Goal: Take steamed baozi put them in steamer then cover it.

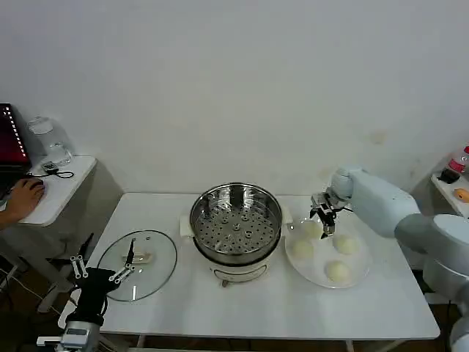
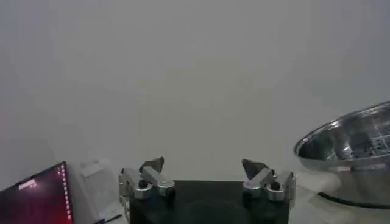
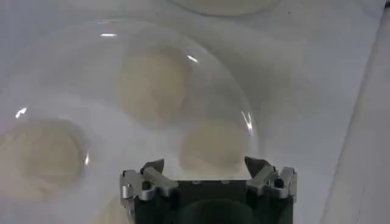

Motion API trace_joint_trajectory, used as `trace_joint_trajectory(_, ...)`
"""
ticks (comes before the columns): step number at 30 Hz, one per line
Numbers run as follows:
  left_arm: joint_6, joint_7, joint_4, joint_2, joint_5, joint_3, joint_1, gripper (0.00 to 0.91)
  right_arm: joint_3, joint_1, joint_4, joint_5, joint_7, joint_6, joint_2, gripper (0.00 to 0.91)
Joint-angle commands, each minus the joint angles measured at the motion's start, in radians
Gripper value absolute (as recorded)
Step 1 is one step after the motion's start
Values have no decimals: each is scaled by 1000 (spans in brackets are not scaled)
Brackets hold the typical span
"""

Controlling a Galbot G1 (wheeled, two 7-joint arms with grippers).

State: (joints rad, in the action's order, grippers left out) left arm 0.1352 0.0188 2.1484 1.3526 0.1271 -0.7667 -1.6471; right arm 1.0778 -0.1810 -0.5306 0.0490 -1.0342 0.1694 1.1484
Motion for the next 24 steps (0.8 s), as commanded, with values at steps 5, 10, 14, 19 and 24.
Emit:
trace_joint_trajectory(5,0,0,-2,1,-1,-3,-2,907,-14,10,43,19,5,6,30,806)
trace_joint_trajectory(10,2,0,-3,0,-2,-5,-4,907,-17,14,48,24,5,5,31,715)
trace_joint_trajectory(14,2,0,-2,-1,-3,-4,-2,907,-20,14,57,27,8,8,34,665)
trace_joint_trajectory(19,1,-1,0,-1,-2,-3,-1,907,-19,12,51,27,8,9,28,605)
trace_joint_trajectory(24,2,-2,2,2,-2,-3,-4,907,-19,10,48,28,7,11,24,574)
